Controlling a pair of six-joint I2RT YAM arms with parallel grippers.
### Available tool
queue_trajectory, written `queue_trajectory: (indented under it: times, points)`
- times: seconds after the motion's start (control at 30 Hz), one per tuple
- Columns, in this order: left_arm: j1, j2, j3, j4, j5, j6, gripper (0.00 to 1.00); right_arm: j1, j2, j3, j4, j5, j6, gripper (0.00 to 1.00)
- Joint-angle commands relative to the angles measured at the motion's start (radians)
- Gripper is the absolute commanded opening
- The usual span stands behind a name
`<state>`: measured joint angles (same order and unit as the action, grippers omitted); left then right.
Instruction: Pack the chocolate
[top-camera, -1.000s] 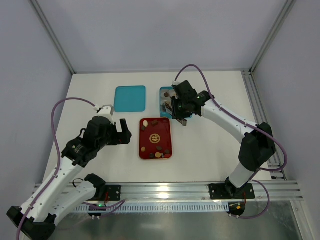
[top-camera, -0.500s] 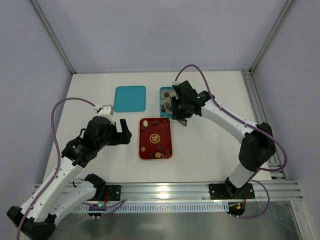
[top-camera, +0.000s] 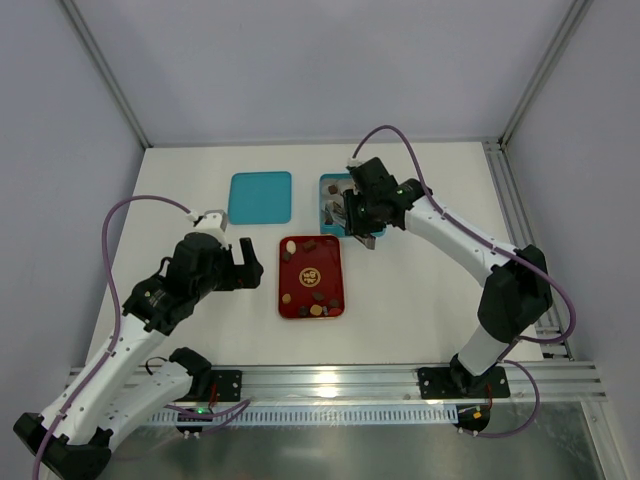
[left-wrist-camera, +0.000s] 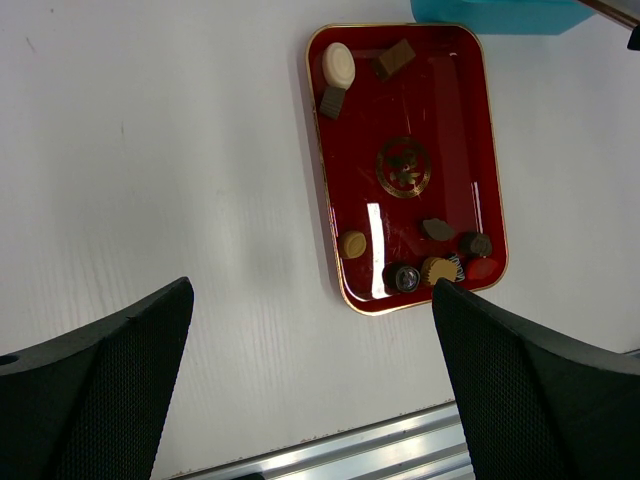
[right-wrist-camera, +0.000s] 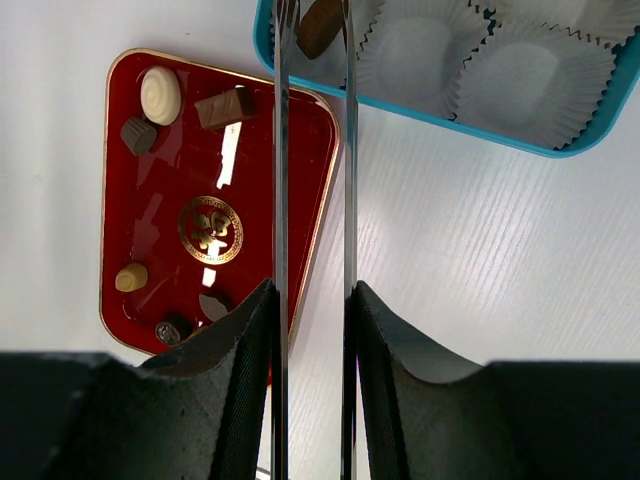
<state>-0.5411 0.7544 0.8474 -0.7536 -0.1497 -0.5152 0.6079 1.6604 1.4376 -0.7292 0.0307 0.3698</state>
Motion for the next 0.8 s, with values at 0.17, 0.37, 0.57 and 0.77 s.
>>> queue_trajectory:
  times: [0.17,0.37,0.57,0.77]
  points:
    - [-0.003,-0.009,0.001,0.020,-0.014,0.007,1.00,-0.072,-0.097,0.064,0.008,-0.050,-0.019,0.38]
    - [-0.003,-0.004,0.002,0.022,-0.011,0.009,1.00,-0.218,-0.162,0.053,0.004,-0.095,-0.026,0.38]
    - [-0.003,0.002,0.002,0.023,-0.001,0.012,1.00,-0.382,-0.205,0.023,0.004,-0.052,-0.037,0.39]
    - [-0.003,0.000,0.004,0.020,0.001,0.015,1.00,-0.511,-0.166,-0.023,0.054,-0.035,-0.058,0.39]
